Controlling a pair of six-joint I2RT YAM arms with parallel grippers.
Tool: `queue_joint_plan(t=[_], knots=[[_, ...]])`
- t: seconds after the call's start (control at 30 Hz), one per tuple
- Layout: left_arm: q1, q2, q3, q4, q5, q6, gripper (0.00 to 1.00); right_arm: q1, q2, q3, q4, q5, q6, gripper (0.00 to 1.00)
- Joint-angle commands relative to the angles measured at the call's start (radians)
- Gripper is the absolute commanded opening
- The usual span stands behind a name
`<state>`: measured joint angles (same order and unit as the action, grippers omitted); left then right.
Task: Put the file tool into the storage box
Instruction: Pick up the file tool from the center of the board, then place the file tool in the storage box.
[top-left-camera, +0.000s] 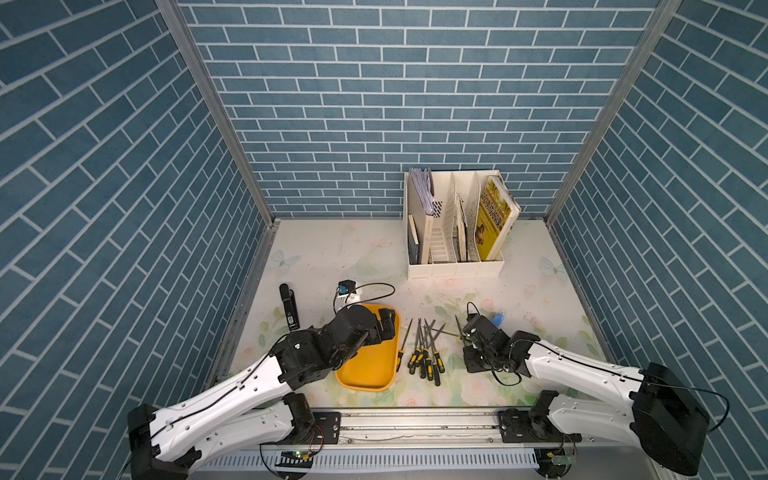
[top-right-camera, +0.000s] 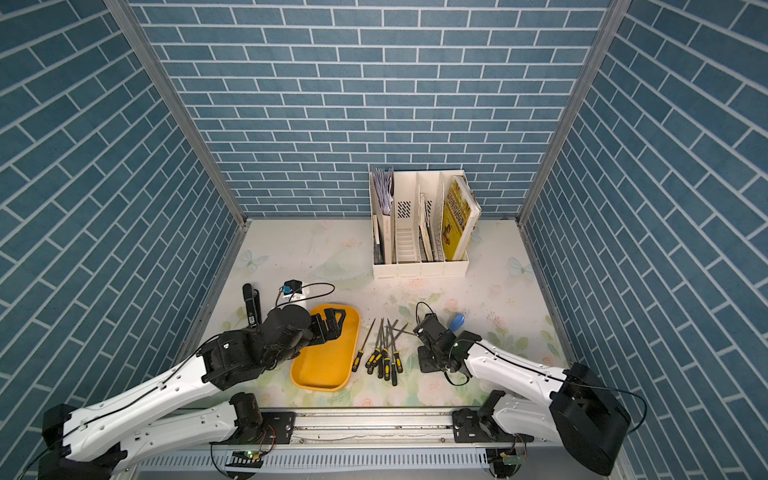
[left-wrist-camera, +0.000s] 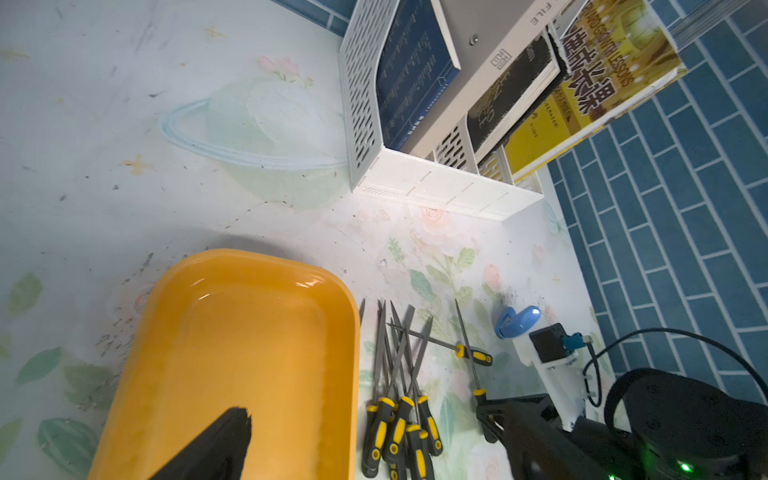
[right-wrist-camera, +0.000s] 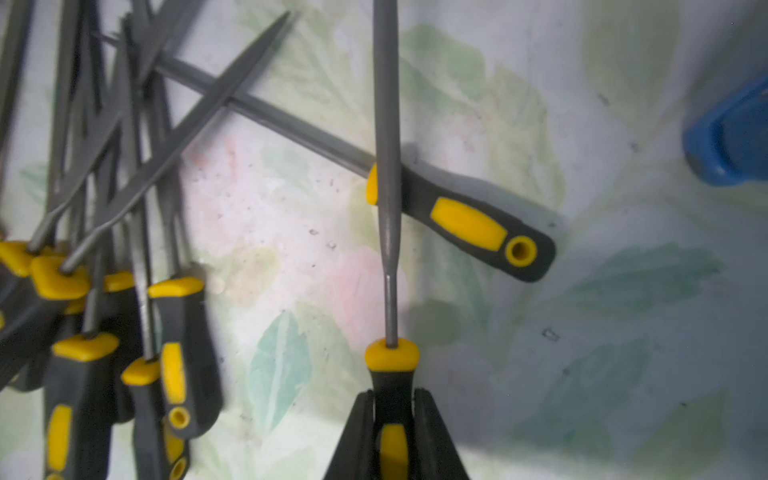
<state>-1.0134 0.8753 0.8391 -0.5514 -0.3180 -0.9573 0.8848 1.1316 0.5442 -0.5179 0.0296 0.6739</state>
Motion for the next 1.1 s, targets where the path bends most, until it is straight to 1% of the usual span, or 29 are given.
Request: queue_joint_plan(t=[0.0, 0.13, 0.2, 0.27, 0.43, 0.5, 0.63, 0.7, 0.8, 0.93, 1.07], knots=[[-0.005, 0.024, 0.036, 0.048, 0.100, 0.018, 1.00, 0.040, -0.033, 0.096, -0.122, -0.016, -0.055, 0.02], [-0.005, 0.090, 0.071, 0.043, 0.221, -0.019, 1.00, 0.113, -0.021, 0.186, -0.205, -0.010, -0.073, 0.01], [-0.005, 0.094, 0.021, 0.139, 0.315, -0.069, 1.00, 0.155, -0.013, 0.217, -0.209, -0.004, -0.074, 0.00], [-0.006, 0.084, -0.032, 0.234, 0.357, -0.123, 0.99, 0.191, -0.002, 0.234, -0.192, -0.004, -0.073, 0.00], [-0.005, 0.095, -0.105, 0.353, 0.386, -0.223, 0.93, 0.259, 0.061, 0.266, -0.150, -0.002, -0.064, 0.00], [-0.005, 0.109, -0.120, 0.363, 0.381, -0.246, 0.89, 0.279, 0.092, 0.284, -0.145, 0.004, -0.065, 0.00], [-0.005, 0.123, -0.168, 0.397, 0.367, -0.292, 0.79, 0.296, 0.123, 0.310, -0.131, 0.009, -0.067, 0.00], [-0.003, 0.135, -0.183, 0.408, 0.369, -0.302, 0.76, 0.298, 0.127, 0.315, -0.121, 0.004, -0.066, 0.00], [-0.001, 0.168, -0.206, 0.440, 0.384, -0.315, 0.74, 0.298, 0.126, 0.325, -0.120, 0.003, -0.065, 0.00], [0.011, 0.193, -0.217, 0.459, 0.376, -0.326, 0.72, 0.306, 0.113, 0.338, -0.115, -0.005, -0.061, 0.00], [0.037, 0.215, -0.215, 0.461, 0.358, -0.326, 0.65, 0.328, 0.111, 0.344, -0.105, -0.016, -0.053, 0.00]])
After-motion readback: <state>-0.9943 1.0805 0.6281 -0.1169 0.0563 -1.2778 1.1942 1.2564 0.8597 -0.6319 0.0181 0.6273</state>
